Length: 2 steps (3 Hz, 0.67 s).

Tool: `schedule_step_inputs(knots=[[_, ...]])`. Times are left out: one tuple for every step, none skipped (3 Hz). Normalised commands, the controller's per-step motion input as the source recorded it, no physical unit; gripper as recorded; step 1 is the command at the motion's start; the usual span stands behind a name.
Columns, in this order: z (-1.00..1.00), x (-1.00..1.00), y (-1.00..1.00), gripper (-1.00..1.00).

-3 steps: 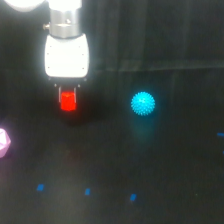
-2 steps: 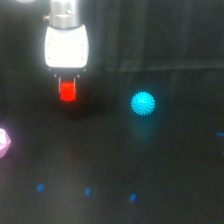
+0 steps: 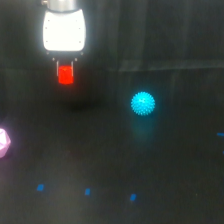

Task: Pick up the red object from the table

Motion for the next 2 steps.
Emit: schedule_step_inputs(knots=[[0.47, -0.18, -0.4, -0.64], [-0.02, 0.34, -0.28, -1.0]])
